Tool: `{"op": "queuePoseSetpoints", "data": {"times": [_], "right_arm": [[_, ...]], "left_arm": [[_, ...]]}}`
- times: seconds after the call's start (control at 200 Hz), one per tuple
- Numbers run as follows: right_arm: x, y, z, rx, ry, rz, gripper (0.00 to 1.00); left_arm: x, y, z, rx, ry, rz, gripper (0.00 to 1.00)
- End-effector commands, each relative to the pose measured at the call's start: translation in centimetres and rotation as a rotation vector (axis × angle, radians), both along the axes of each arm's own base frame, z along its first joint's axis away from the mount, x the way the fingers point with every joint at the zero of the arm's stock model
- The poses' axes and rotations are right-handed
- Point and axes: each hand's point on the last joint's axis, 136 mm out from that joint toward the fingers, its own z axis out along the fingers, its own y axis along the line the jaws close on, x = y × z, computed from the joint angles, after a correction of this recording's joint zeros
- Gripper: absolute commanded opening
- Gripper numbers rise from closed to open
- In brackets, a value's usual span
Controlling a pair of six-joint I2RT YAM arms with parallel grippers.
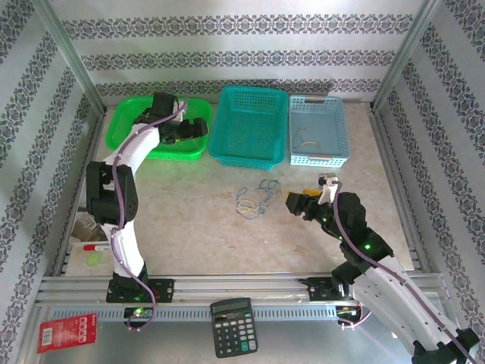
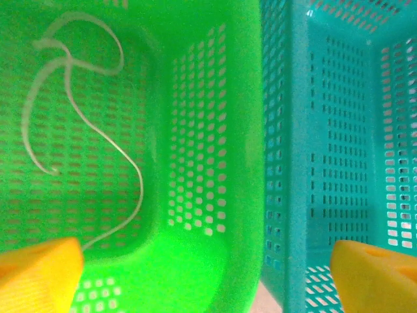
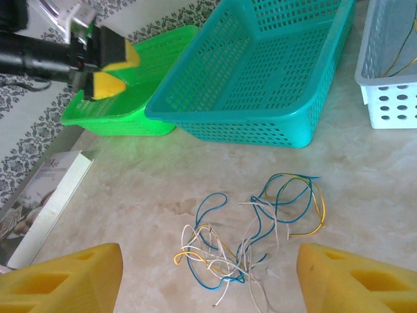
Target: Untangle the cables
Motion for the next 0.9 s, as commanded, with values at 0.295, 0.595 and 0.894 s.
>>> {"op": "queuePoseSetpoints", "data": {"times": [0.295, 0.595, 0.894], "right_arm": [[0.6, 1.0, -2.8, -0.05, 0.105, 0.043, 0.71], [0.5, 2.9, -9.0, -0.166, 0.261, 0.181, 0.68], [0.6, 3.7, -12.7, -0.255, 0.326, 0.218, 0.64]], "left_arm": [[-3.9, 0.5, 10.9, -0.121, -0.225, 0.061, 1.0], [-12.4, -4.0, 9.5, -0.387, -0.232, 0.041, 1.0], [-19.0, -7.1, 6.0, -0.483, -0.24, 0.072, 1.0]]}}
